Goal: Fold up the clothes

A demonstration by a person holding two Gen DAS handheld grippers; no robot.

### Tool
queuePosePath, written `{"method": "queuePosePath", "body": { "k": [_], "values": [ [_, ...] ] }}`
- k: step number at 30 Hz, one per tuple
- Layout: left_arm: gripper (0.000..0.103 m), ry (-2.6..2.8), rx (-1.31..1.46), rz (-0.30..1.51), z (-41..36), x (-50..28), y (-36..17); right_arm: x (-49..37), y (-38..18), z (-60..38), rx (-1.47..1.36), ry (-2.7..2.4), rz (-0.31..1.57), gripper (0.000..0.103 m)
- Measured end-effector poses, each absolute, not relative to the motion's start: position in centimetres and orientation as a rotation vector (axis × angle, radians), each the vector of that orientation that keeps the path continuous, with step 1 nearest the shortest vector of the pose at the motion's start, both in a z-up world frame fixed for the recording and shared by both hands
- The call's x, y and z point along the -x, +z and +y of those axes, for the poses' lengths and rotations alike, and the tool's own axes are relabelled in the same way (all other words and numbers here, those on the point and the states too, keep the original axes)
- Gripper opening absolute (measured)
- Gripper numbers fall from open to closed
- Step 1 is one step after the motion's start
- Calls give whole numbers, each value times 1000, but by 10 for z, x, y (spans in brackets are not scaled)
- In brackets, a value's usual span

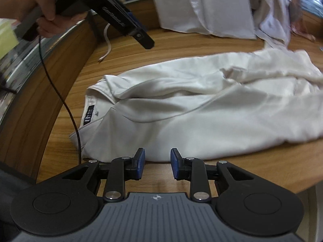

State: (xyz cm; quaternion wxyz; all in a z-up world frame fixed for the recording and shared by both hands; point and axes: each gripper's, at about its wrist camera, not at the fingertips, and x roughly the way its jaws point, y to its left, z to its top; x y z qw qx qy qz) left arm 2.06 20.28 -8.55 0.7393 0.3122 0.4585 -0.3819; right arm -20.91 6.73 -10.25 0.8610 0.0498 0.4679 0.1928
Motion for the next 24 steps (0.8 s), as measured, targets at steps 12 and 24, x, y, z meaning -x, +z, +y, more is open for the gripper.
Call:
{"method": "queuePosePath", "body": {
  "k": [12, 24],
  "values": [
    [48, -884, -682, 1014, 149, -47, -98, 199, -100, -21, -272, 42, 931, 36],
    [48, -930, -548, 921, 0, -152, -124, 153, -116, -211, -434, -311, 855, 42]
  ]
}}
